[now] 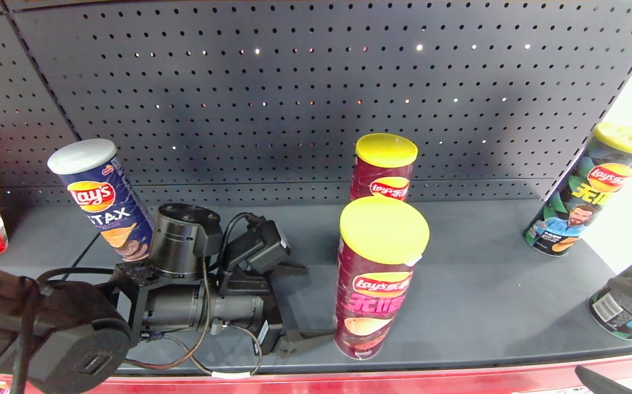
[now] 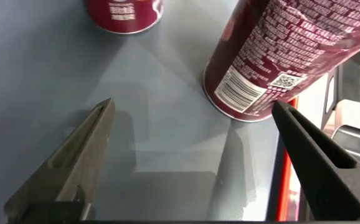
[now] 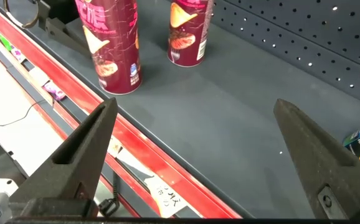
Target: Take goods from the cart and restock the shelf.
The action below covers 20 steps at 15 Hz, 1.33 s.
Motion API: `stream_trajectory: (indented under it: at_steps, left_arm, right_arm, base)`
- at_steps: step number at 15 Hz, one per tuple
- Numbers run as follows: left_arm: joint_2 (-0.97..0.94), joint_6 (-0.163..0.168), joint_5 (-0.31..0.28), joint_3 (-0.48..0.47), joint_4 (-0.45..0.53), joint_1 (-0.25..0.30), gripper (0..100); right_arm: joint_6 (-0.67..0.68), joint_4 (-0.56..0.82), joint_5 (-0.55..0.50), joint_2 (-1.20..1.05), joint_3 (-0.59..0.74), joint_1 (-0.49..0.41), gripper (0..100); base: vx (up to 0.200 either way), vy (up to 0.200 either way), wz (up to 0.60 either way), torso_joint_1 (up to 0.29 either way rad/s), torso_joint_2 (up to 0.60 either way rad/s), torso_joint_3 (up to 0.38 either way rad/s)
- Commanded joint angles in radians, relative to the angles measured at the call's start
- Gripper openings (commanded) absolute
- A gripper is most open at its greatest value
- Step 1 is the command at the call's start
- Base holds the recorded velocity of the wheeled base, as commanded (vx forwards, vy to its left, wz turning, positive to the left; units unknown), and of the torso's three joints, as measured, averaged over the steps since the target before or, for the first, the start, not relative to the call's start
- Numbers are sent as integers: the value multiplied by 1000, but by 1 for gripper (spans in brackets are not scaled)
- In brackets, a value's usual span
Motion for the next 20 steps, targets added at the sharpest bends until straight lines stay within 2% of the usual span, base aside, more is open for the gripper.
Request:
stream_trajectory:
  at_steps: [1,20]
  left_arm:
    - [2,0,4,0,0,-5,100]
    - [13,-2,5,9,0,0,100]
  right_arm:
    - [0,-1,0,2,0,0,100]
    - [3,-1,0,2,11,0,100]
  base:
    - [0,0,0,0,0,0]
    - [0,0,0,0,0,0]
